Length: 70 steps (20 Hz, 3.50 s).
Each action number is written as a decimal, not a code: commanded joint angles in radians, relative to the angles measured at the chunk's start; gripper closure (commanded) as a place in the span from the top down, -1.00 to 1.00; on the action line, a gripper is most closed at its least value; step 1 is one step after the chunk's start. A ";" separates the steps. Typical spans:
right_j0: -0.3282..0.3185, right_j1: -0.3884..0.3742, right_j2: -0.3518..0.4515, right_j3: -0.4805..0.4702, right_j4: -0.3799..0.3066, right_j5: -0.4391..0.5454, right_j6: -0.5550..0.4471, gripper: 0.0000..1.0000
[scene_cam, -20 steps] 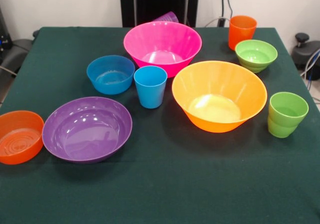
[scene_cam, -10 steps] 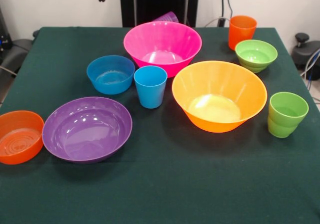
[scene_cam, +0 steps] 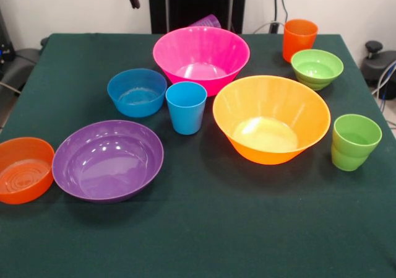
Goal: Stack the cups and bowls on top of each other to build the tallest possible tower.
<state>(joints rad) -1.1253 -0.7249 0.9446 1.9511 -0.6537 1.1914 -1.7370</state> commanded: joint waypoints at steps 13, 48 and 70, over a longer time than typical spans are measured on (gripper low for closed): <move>-0.089 0.029 0.007 -0.120 -0.172 0.056 -0.154 1.00; -0.277 0.061 0.147 -0.367 -0.264 0.031 -1.080 1.00; -0.099 0.137 0.081 -0.607 -0.254 0.061 -0.967 1.00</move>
<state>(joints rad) -1.3101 -0.6386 1.0809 1.4350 -0.8541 1.1987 -2.6512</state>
